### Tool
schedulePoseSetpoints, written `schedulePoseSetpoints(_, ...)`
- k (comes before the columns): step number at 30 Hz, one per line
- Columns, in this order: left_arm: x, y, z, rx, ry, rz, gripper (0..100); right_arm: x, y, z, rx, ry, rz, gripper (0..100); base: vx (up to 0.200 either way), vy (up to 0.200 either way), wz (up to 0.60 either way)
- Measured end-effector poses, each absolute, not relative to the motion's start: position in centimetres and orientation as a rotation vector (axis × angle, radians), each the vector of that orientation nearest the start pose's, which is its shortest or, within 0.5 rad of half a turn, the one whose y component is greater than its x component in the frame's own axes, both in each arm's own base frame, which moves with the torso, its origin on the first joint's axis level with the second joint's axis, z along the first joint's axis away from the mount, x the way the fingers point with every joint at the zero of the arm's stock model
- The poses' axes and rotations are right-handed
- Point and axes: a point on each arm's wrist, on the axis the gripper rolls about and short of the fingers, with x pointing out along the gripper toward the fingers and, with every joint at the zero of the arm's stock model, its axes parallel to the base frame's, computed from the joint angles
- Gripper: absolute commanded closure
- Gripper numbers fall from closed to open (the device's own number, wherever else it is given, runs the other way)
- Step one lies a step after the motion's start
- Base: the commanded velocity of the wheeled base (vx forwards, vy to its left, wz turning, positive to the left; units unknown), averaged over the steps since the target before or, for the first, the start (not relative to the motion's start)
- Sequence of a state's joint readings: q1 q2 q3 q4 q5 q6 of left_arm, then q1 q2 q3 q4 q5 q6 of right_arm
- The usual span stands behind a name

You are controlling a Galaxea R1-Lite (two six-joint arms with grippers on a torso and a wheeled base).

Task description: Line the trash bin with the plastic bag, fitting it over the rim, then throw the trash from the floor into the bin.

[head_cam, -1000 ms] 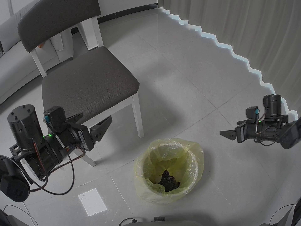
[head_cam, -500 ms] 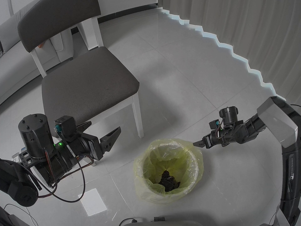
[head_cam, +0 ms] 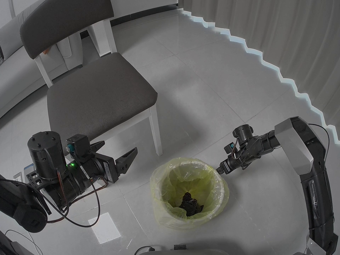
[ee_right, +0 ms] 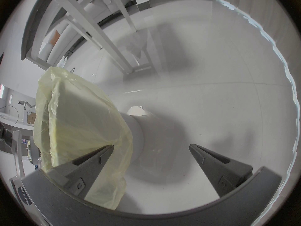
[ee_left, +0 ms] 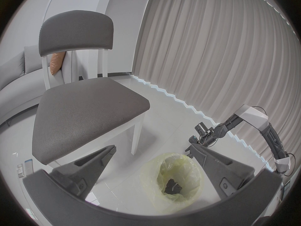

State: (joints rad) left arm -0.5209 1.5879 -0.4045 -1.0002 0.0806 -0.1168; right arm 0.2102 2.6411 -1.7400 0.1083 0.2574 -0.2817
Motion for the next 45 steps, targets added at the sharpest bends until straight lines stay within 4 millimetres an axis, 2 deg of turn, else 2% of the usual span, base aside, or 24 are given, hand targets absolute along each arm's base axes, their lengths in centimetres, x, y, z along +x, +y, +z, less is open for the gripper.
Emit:
schedulePoseSetpoints(6,21.2,-11.9,14.6,-0.058,0.207,-0.427,0,48.2,9.0,-1.7,-0.227,0.938,0.535,0,0.0,0.0,0.0)
schedulePoseSetpoints(12,21.2,-12.0,14.4,-0.059,0.217,-0.428,0,47.5,6.8,0.7,-0.231,0.929,0.47,0,0.0,0.0,0.0)
schedulePoseSetpoints(17,21.2,-12.0,14.2,-0.062,0.215,-0.43,0,45.1,5.5,2.1,-0.26,0.963,0.462,0,0.0,0.0,0.0)
schedulePoseSetpoints(23,21.1,-12.0,14.0,-0.07,0.195,-0.434,0,41.1,4.5,2.4,-0.294,1.019,0.486,0,0.0,0.0,0.0)
schedulePoseSetpoints(27,21.2,-12.1,13.7,-0.077,0.172,-0.434,0,38.5,5.2,2.0,-0.321,1.016,0.521,0,0.0,0.0,0.0)
schedulePoseSetpoints(34,22.2,-12.7,12.9,-0.091,0.108,-0.423,0,35.6,7.7,1.3,-0.376,0.976,0.596,0,0.0,0.0,0.0)
schedulePoseSetpoints(38,22.6,-13.0,12.1,-0.082,0.127,-0.419,0,35.4,8.7,0.6,-0.394,0.986,0.618,0,0.0,0.0,0.0)
schedulePoseSetpoints(45,22.5,-12.8,12.0,-0.079,0.133,-0.417,0,37.6,9.5,-0.2,-0.403,0.971,0.622,0,0.0,0.0,0.0)
